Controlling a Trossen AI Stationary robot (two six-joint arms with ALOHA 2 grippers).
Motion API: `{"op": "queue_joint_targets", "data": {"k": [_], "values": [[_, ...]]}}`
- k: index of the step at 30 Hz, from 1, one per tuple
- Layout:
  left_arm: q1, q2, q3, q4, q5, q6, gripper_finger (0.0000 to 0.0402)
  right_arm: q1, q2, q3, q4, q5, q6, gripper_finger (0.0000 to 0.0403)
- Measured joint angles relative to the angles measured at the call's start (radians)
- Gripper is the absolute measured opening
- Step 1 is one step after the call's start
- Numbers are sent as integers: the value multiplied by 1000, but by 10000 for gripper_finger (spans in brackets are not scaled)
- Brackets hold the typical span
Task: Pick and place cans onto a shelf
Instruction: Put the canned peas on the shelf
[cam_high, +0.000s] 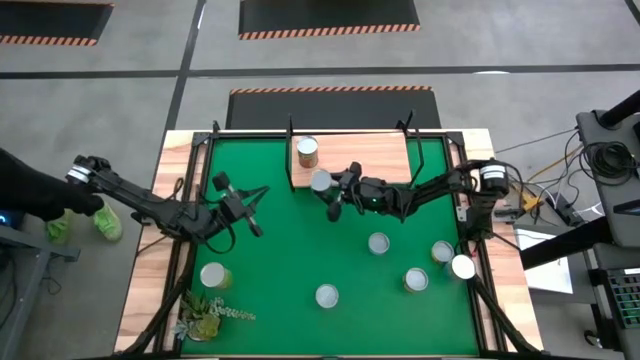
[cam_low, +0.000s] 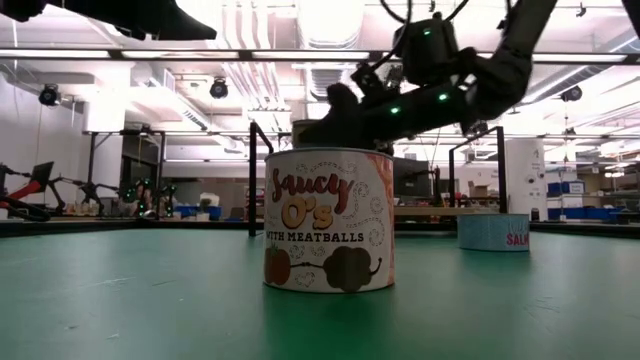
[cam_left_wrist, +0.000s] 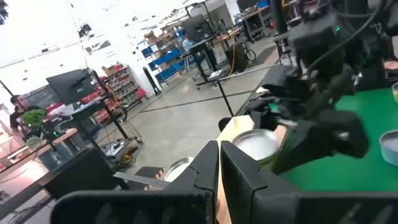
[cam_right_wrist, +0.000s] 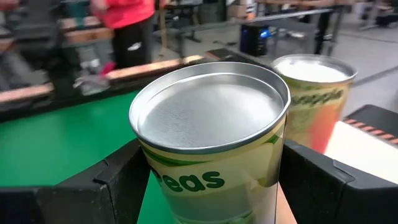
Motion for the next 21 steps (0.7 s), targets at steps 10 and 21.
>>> {"op": "queue_joint_targets", "data": {"k": [10, 21], "values": [[0, 1, 2, 0, 3, -4, 0, -51, 113, 99, -8, 13, 45, 288], [0, 4, 2, 3, 4, -4, 0, -78, 158, 172, -118, 13, 86, 344]]}}
